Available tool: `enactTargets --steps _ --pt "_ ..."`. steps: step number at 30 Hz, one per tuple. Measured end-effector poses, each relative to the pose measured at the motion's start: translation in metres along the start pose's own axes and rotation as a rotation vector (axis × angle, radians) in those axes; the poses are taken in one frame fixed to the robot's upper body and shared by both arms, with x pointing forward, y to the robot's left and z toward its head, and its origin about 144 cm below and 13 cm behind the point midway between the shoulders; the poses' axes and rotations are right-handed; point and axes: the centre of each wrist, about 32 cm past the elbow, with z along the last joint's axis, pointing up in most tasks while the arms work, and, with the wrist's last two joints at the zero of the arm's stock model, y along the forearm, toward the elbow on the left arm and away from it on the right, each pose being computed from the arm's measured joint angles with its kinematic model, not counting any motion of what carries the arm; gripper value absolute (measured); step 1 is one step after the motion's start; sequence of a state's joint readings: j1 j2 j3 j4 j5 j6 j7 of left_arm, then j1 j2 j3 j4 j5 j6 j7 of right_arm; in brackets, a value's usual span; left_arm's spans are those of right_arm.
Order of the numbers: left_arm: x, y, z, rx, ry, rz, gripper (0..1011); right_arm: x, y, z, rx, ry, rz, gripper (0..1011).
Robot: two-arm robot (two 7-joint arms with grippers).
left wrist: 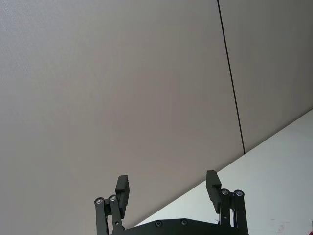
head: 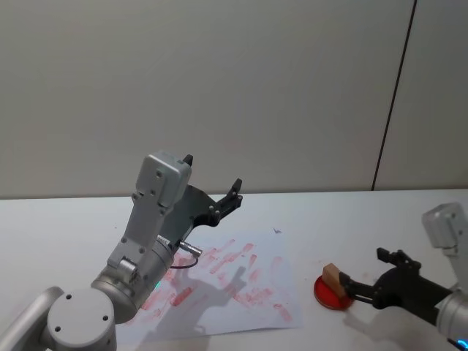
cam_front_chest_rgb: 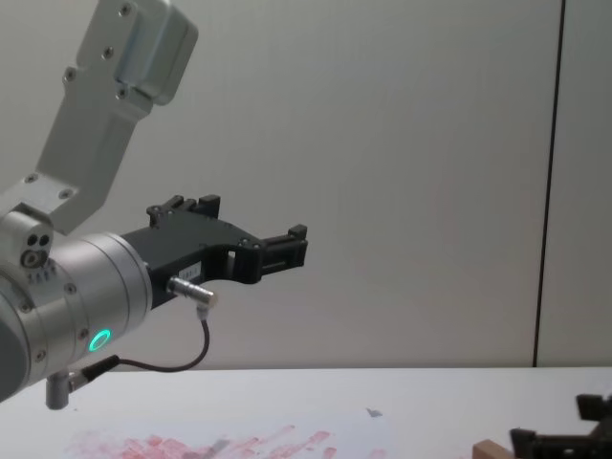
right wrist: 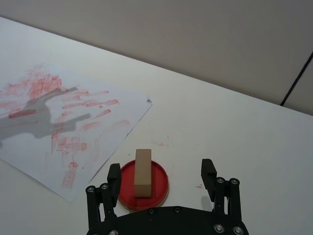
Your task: Use the one hand to pick up the stamp and affix it onto the A4 paper.
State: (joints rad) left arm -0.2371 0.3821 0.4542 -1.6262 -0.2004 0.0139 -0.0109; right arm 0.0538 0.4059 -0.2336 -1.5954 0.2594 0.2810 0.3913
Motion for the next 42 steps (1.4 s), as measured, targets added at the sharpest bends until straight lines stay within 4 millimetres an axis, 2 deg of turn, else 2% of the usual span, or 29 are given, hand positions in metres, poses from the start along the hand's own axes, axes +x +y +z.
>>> enactTargets --steps 29,37,42 --pt "0.0 0.0 0.0 0.0 0.0 0.0 1002 -0.019 0.042 -0.003 -0.089 -0.01 0.005 989" --pt "0.0 0.0 0.0 0.0 0.0 0.0 1002 -0.021 0.047 -0.003 -0.096 -0.011 0.002 796" --pt "0.0 0.0 0.0 0.0 0.0 0.0 1001 -0.022 0.048 -0.003 -0.098 -0.011 0.0 626"
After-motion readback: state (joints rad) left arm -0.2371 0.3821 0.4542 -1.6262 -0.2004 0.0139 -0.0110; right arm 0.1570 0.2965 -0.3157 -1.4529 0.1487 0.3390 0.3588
